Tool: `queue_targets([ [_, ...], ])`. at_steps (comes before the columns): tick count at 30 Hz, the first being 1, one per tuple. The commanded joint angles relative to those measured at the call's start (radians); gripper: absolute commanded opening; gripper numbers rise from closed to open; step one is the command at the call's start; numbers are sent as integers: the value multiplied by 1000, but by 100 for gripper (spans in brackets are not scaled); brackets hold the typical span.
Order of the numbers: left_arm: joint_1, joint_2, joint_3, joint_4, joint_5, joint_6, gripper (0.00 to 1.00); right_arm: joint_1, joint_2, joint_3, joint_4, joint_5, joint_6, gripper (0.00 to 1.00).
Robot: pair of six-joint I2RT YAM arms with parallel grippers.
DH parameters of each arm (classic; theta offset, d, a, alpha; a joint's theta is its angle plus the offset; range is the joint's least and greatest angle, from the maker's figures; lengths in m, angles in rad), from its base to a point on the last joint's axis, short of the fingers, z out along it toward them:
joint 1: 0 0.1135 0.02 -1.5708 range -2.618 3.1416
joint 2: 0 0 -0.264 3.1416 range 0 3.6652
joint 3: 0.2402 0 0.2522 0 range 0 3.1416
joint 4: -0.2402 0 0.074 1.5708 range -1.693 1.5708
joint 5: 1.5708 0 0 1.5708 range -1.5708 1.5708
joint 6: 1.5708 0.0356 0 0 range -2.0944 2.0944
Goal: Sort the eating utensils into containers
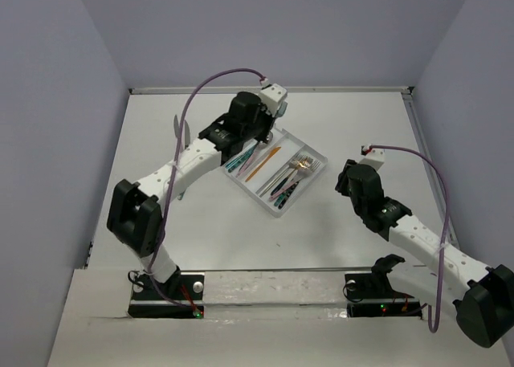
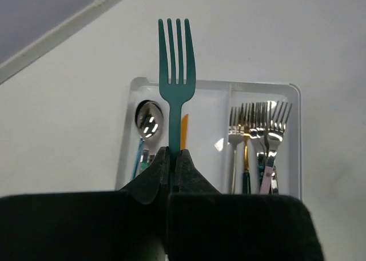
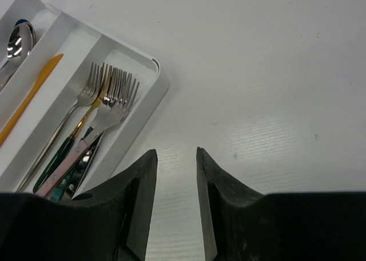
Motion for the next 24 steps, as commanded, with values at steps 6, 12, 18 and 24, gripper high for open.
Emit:
queue_targets([
  [6,-182,339,227,-208,54,-44,0,0,-63,20,47,44,6,40],
  [12,-208,404,262,-246,71,-78,0,0,-55,25,47,31,4,40],
  [18,-229,410,238,-254,73,-89,18,0,-49,28,47,25,1,40],
  [24,-228,395,232,-249,56,-89,40,0,-55,26,47,28,0,40],
])
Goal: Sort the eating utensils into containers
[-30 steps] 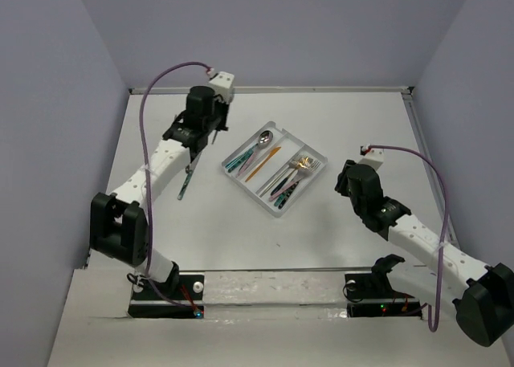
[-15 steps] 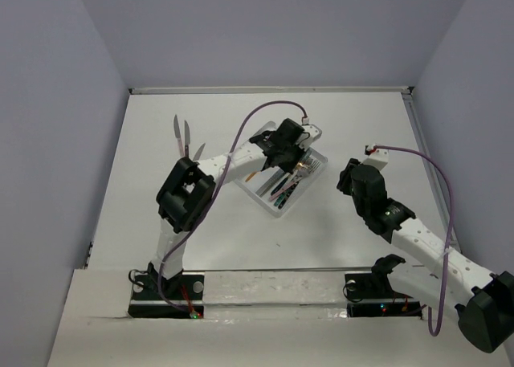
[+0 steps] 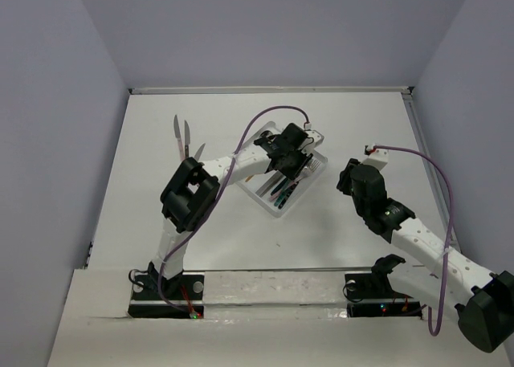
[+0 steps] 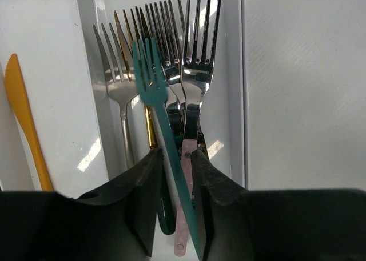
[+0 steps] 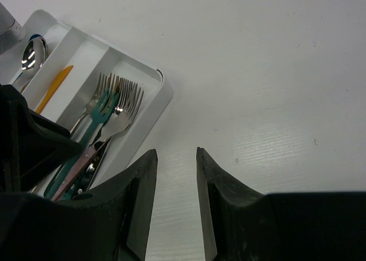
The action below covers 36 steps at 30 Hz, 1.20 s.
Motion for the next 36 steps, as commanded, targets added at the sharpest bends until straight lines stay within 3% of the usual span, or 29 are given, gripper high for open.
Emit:
queue_targets([
  [1,-5,-66,29,-8,-3,-4,43,0,-9,25,44,15,-2,40],
  [6,-5,-87,14,2,-2,16,55,0,-7,25,44,13,-5,40],
  [11,15,-189,-9,14,-74,74,56,0,-4,25,44,7,-5,40],
  [14,95,-309,-58,46,-138,113,63,0,-3,26,44,4,-5,40],
  [19,388,-489,-219,74,-94,122,67,0,8,30,44,0,-8,40],
  [27,624,-580,-472,15,-137,255,86,0,20,34,44,4,-5,40],
  [31,768,-544,-526,15,-26,268,81,0,19,33,44,3,-6,40],
  [36,790,-475,-575,21,29,283,78,0,11,31,44,7,-6,40],
])
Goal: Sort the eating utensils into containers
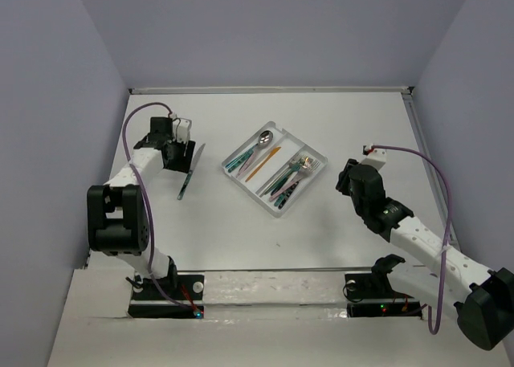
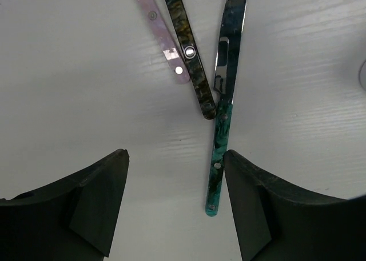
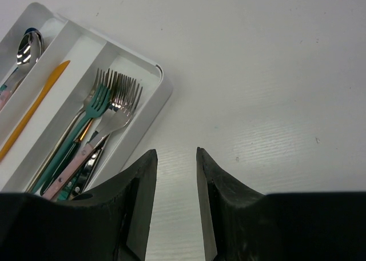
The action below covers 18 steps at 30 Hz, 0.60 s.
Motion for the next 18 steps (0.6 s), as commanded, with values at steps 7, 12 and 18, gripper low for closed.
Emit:
queue_targets([
  [7,-5,93,-72,57,83,54,75,0,-3,31,43,18,-6,40],
  [12,2,175,-61,74,86,44,67,0,3,34,43,17,-9,40],
  [18,2,196,-69,57,126,34,33,0,-7,28,42,26,-9,40],
])
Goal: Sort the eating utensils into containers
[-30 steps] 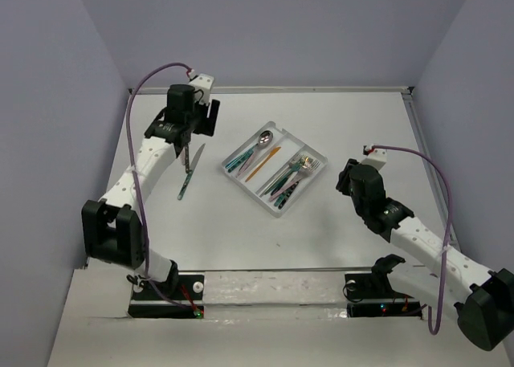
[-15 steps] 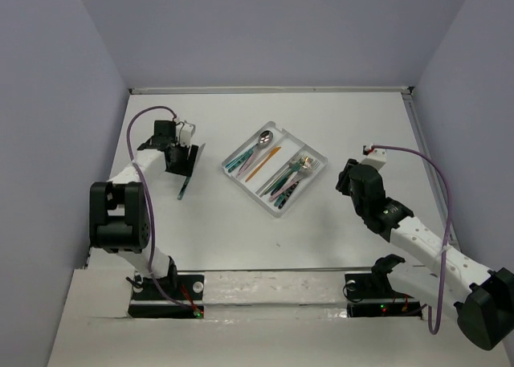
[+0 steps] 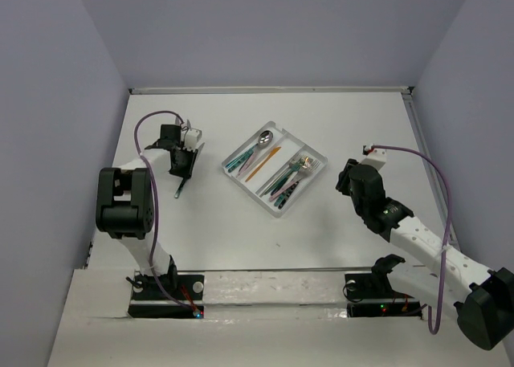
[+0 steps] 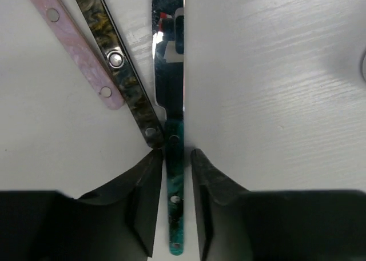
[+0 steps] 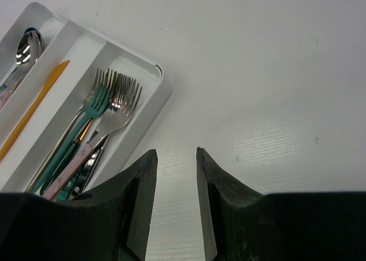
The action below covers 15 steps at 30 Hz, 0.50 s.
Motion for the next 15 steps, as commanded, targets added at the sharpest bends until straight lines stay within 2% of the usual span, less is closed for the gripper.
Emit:
queue_targets([
  [1,5,26,-22,-59,37,16,29,0,-8,30,43,25,-8,40],
  [4,6,-15,-39,-89,55,47,19,0,-8,30,43,25,-8,40],
  [6,8,-60,-47,-96,43,62,16,0,-7,28,41,25,-7,40],
  [10,12,-103,-42,-135,45,77,0,0,-7,31,43,24,-8,40],
  [15,12,-145,-19,-175,94,93,0,0,-10,28,43,25,-10,40],
])
